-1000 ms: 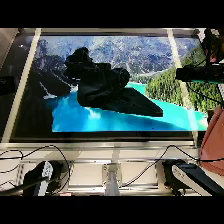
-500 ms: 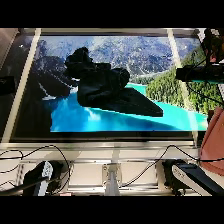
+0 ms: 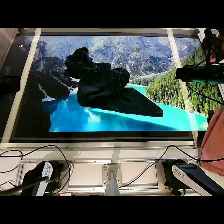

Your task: Fold the clothes and pants, and hang the long-sleeved shirts on hangers.

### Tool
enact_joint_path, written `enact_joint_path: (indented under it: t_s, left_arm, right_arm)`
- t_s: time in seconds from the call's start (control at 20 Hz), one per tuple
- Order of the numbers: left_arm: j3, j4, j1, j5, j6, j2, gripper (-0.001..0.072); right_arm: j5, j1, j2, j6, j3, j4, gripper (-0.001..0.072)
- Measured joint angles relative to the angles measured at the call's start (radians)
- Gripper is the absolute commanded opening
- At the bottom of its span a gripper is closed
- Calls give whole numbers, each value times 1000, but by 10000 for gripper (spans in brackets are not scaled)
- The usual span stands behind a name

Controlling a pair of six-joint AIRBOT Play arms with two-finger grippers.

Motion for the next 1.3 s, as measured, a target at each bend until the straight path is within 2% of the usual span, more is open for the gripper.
enact_joint_path:
  t_s: [0.25,0.35,0.45,0.6,0.65,0.75,0.8,1.1,1.3]
  left_arm:
    - [0,-14,-180,-132,80,-201,700]
    - [-1,-19,-250,-156,80,-290,701]
    - [-1,-22,-311,-169,42,-374,700]
    - [0,-26,-365,-176,21,-454,689]
    - [1,-29,-375,-176,19,-468,689]
    - [1,-29,-383,-180,19,-485,689]
    - [1,-29,-385,-182,17,-490,689]
    - [1,-29,-390,-189,16,-501,690]
    - [1,-29,-391,-190,16,-502,690]
  right_arm:
    - [-154,0,0,6,0,51,44]
    - [-198,0,-2,6,0,63,44]
    - [-219,0,-13,10,0,68,44]
    - [-182,0,-68,13,-1,92,45]
    - [-164,0,-99,14,-2,113,104]
    - [-147,3,-185,14,-2,195,483]
    - [-140,7,-237,14,-2,245,569]
    - [-210,76,-546,-2,20,571,587]
    - [-264,111,-723,-5,138,678,586]
